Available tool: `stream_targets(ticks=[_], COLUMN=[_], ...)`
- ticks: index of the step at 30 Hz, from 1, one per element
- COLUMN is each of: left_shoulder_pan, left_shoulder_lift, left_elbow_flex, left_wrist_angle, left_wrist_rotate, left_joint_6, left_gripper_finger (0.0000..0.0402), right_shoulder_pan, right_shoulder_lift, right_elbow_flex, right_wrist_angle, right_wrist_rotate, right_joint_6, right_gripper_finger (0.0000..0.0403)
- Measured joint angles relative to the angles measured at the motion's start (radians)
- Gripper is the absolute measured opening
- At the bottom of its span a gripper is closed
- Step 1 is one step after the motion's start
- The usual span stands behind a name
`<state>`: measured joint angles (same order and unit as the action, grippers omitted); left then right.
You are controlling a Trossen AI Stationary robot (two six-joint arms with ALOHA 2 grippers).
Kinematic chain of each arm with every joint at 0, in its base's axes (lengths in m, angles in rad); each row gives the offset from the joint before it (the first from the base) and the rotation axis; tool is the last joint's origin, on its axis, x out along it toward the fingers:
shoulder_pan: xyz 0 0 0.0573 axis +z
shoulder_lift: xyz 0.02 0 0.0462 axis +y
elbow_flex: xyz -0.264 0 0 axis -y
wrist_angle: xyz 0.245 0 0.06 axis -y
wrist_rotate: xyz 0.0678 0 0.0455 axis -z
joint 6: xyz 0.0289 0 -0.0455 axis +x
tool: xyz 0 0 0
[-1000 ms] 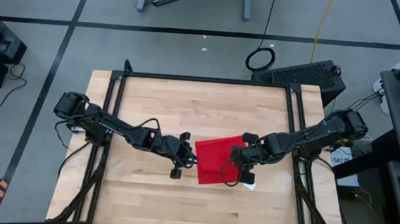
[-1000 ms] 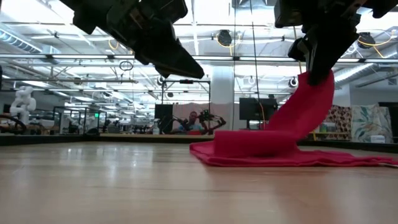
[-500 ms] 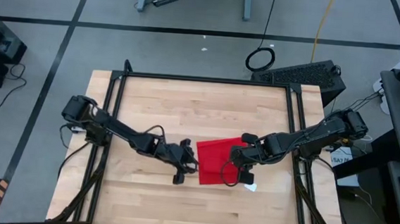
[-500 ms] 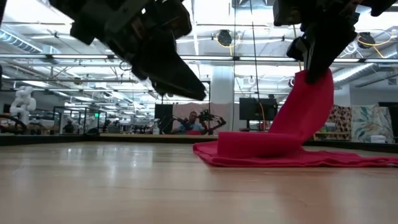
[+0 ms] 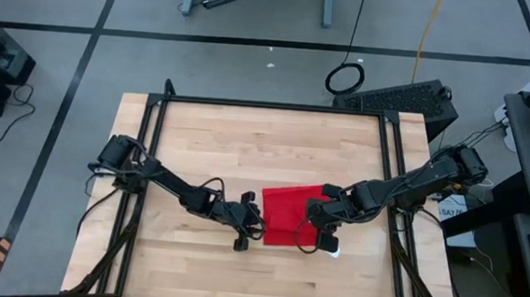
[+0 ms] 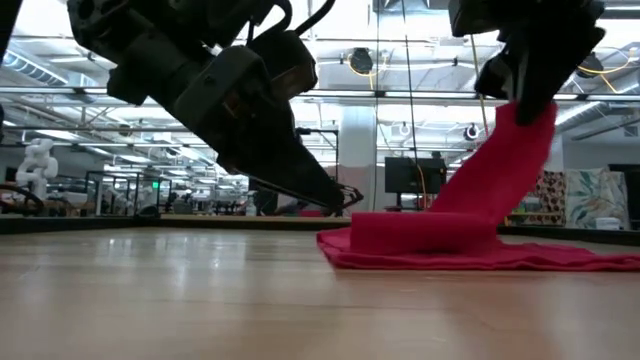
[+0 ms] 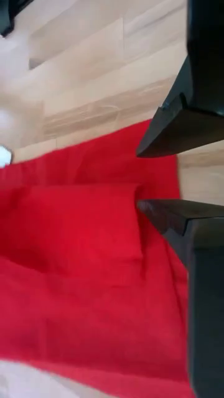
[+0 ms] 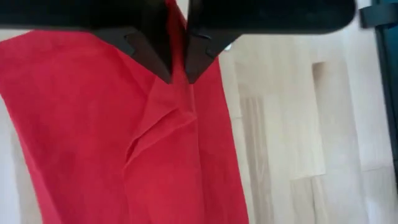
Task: Roll napkin
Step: Fold the red napkin
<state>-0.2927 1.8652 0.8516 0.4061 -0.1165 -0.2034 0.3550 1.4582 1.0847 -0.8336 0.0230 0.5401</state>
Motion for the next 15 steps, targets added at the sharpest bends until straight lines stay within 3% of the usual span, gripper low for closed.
stream_targets(ticks=[15], left_shoulder_pan=[-0.026], left_shoulder_lift=[0.0], left_elbow_flex=[0.0], left_wrist_angle=[0.061], left_wrist_rotate=[-0.002], left_joint_6=[-0.081], left_gripper_finger=[0.0112], right_shoulder_pan=[0.139], right_shoulder_lift=[0.0], right_elbow_flex=[0.0], right_wrist_angle=[-0.086], right_wrist_rotate=[0.027], right_joint_6=[0.191], right_gripper_finger=[0.0179])
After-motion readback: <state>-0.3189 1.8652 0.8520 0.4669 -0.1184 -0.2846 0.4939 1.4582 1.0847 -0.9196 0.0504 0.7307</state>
